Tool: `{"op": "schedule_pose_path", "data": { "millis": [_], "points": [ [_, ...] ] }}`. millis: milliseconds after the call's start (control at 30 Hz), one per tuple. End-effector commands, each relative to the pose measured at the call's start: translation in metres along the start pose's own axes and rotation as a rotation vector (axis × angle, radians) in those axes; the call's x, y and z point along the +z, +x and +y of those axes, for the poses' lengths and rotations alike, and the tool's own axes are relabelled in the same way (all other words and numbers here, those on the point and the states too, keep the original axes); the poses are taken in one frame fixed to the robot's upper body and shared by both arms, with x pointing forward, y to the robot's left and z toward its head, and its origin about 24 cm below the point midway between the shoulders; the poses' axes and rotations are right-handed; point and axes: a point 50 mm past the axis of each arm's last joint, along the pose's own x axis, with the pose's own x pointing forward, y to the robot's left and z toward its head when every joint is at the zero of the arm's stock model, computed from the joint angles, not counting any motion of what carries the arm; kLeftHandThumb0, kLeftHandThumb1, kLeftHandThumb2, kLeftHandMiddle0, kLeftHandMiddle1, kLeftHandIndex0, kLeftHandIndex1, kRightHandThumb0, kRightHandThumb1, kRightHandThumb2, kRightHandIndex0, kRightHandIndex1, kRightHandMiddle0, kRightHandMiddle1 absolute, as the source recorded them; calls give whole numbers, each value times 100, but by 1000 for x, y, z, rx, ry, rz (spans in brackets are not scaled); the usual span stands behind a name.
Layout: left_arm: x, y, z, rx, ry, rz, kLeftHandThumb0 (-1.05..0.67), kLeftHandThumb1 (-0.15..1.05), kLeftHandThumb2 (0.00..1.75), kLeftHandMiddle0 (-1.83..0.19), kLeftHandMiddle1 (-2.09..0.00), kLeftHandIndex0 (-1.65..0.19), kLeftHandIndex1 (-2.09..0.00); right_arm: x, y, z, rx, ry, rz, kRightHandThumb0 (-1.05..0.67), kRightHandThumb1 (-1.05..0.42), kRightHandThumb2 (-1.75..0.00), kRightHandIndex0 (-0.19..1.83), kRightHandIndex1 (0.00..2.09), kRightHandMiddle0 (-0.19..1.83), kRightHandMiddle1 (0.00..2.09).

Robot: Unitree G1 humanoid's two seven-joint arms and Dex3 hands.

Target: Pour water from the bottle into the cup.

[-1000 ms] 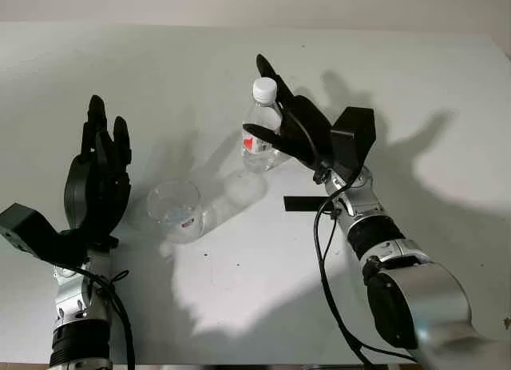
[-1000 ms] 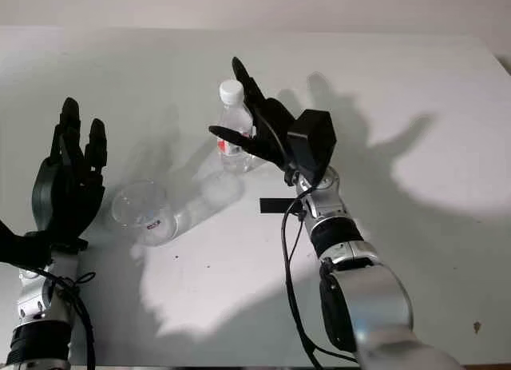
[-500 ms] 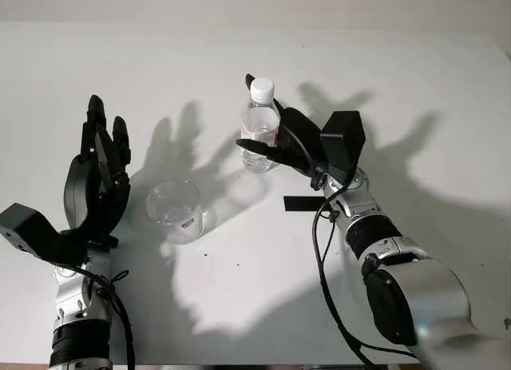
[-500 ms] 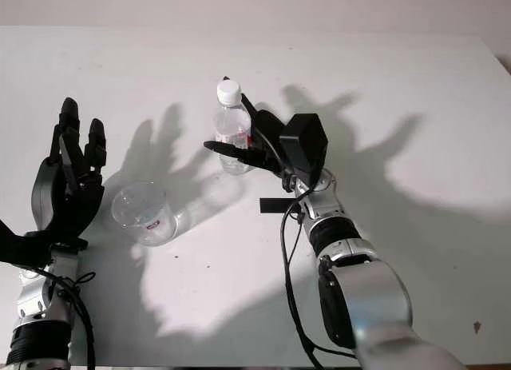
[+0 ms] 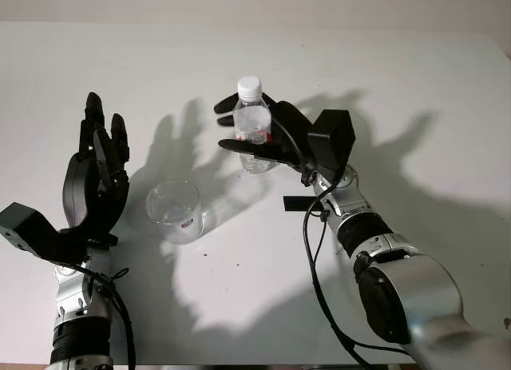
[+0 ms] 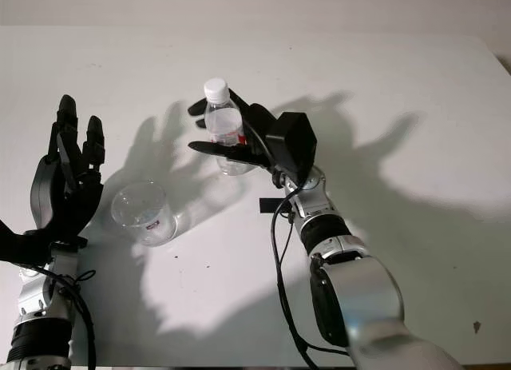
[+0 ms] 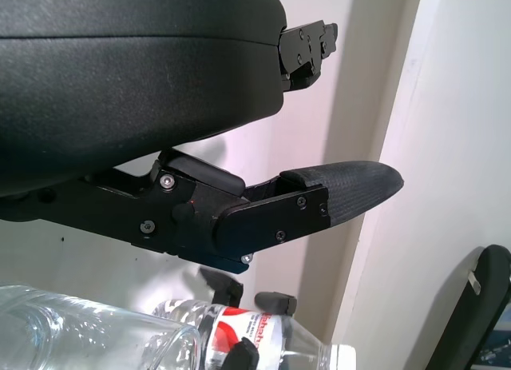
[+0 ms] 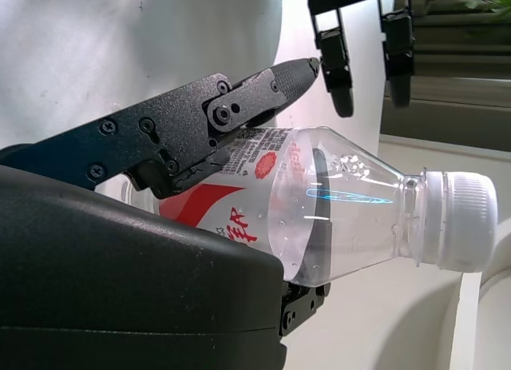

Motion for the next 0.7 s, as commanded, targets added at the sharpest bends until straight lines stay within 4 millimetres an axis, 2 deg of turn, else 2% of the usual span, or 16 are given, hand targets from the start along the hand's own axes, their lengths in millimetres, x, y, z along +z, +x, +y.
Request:
{"op": "schedule_pose_path", "data": {
  "millis": [0,33,100,167,233,300,400,500,600,667],
  "points": [
    [-6,-6,1,15,-8,17,-73,105,66,19,0,19,0,6,4,1,2,-52,-14,-44,-100,-7,102,209,88,209],
    [-6,-6,2,17,-9,17,-73,105,66,19,0,19,0,6,4,1,5,-73,-11,-44,-101,-7,110,209,94,209],
    [-6,-6,2,21,-11,18,-73,105,65,19,0,19,0,7,5,2,15,-102,-8,-42,-104,-17,138,209,126,209],
    [-7,-7,2,26,-15,17,-73,105,65,19,0,19,0,8,4,2,30,-133,-15,-40,-105,-27,155,209,145,209],
    [-7,-7,2,27,-10,18,-72,105,65,19,0,19,0,8,3,2,32,-162,-25,-37,-105,-37,172,209,159,209],
    [-6,-7,1,26,-6,18,-72,105,65,19,0,19,0,8,3,2,25,-181,-31,-34,-105,-41,181,209,164,209],
    [-7,-7,1,23,-9,20,-72,105,66,19,0,19,0,11,1,0,-2,-225,-60,-31,-105,-45,183,209,165,209],
    [-7,-7,1,23,-13,20,-72,105,65,19,0,19,0,19,2,-5,-42,-291,-96,-30,-105,-45,175,209,153,209],
    [-6,-8,0,19,-9,20,-73,105,65,19,0,19,0,33,6,-10,-76,-396,-157,-29,-105,-42,157,209,131,209],
    [-6,-8,0,20,-13,23,-73,105,65,19,0,19,0,49,10,-12,-86,-526,-223,-30,-105,-38,145,209,120,209]
  ]
}}
